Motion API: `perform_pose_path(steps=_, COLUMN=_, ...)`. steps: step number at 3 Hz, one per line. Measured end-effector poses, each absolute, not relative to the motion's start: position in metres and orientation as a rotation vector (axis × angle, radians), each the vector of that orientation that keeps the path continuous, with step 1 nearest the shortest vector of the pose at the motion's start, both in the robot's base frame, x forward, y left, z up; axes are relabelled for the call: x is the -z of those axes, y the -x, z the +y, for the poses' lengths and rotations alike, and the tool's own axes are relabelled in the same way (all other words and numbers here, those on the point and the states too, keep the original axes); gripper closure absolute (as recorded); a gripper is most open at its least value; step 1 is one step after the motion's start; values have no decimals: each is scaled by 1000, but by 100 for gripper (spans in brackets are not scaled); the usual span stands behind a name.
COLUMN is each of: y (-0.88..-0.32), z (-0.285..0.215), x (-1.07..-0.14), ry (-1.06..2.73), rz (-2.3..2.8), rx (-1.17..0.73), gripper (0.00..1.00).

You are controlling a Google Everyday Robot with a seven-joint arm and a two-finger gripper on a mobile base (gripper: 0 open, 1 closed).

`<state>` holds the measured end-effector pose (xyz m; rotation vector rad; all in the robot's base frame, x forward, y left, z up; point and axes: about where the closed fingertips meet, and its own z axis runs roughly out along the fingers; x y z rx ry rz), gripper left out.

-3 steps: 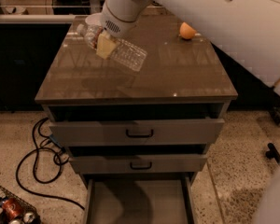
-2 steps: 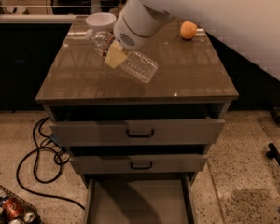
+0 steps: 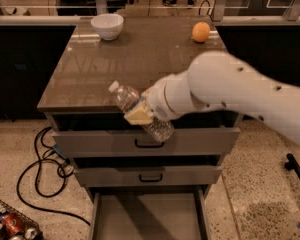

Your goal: Place water bottle into bottom drawer

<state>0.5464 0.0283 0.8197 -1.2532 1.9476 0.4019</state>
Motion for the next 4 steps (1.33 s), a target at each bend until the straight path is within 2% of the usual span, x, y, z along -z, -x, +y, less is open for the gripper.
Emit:
perform_pose_path(steps=2, y=-514, z=37, x=-730, ry=1091, rz=1817, rx=-743, gripper=100)
perform_pose_path(steps=3, y=-477, z=38, x=-704, ry=1118, rz=1683, rx=-788, gripper=100)
perform_pose_path(steps=4, y=-467, z=17, x=-713, ry=1112, rz=1586, rx=-724, gripper=100)
